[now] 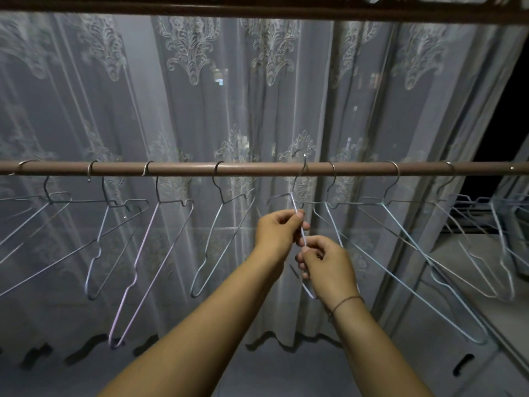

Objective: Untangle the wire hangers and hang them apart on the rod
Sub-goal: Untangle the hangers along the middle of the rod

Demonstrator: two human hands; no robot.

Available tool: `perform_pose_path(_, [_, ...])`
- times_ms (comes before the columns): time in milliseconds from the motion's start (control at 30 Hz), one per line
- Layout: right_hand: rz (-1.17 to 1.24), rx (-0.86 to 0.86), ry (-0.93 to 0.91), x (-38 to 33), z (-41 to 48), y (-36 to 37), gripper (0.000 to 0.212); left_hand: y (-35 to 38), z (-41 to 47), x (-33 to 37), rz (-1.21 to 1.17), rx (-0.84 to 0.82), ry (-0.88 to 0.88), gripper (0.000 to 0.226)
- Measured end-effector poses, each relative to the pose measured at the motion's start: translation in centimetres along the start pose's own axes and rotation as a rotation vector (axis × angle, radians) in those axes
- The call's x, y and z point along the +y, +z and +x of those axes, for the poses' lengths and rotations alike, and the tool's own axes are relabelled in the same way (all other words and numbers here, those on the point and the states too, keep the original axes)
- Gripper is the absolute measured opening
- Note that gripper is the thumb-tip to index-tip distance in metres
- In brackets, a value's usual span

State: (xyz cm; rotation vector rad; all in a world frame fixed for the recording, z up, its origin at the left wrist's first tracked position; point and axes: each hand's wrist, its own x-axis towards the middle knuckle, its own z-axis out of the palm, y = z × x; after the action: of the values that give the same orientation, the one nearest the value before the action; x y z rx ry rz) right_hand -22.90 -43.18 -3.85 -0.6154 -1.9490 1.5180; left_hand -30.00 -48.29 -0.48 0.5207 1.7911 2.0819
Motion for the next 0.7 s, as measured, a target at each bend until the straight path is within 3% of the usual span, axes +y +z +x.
perform_pose_path(433, [-0.062, -0.042, 0.021, 0.6, -0.5, -0.1, 0.020, -0.8, -0.4, -1.0, 0.088, 0.060, -0.016, 0.020])
perform_pose_path(567, [-0.165, 0.003, -0.036, 0.0, -1.3, 0.1, 0.036, -2.7, -1.4, -0.4, 0.151, 0.109, 0.014, 0.010])
perform_pose_path(700, [-0.135, 0.060, -0.154, -1.3, -2.8, 1.6, 0.040, -5.6, -2.8, 1.0, 0.162, 0.168, 0.095, 0.025])
